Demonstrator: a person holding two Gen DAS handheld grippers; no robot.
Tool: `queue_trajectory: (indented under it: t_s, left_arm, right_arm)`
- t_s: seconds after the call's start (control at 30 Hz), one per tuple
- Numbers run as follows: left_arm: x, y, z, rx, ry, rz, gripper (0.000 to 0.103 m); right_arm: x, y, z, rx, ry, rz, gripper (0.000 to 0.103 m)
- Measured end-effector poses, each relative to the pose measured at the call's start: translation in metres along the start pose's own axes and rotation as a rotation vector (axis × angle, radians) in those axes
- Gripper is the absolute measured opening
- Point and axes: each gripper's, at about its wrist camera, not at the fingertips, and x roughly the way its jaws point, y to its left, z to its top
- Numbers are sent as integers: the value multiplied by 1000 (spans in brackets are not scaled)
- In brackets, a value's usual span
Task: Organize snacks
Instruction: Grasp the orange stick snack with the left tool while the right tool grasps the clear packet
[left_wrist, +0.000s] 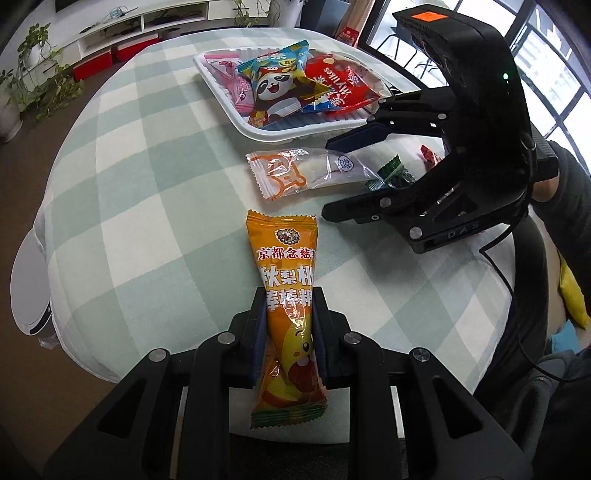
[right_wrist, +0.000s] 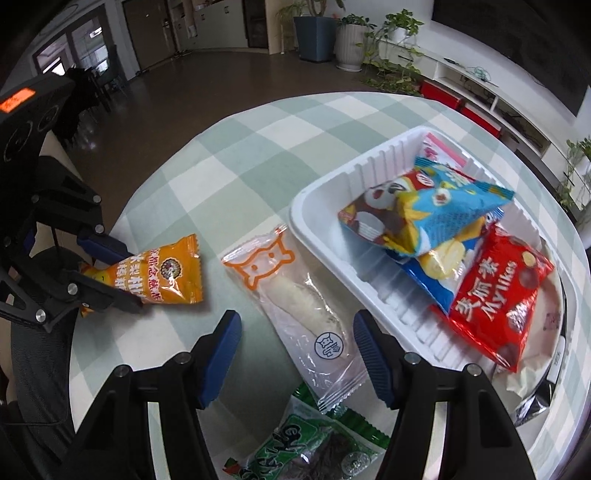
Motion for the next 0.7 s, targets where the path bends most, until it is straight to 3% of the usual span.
queue_trajectory:
  t_s: [0.2,0.43,0.6,0.7]
  left_arm:
    - [-2,4,0,-23,-12,-13,20]
    - [-4,5,0,-38,-24,8,20]
    - [-5,4,0,-46,-28,16,20]
    - [-6,3,0,-51,-32,21,20]
  right_arm:
    - [-1,17,-6,-67,105,39,65]
    - [-15,4,7,38,30,4,63]
    - [5,19,12,-25,77,-48,62]
    - [9,21,11,-10,71,-41,55]
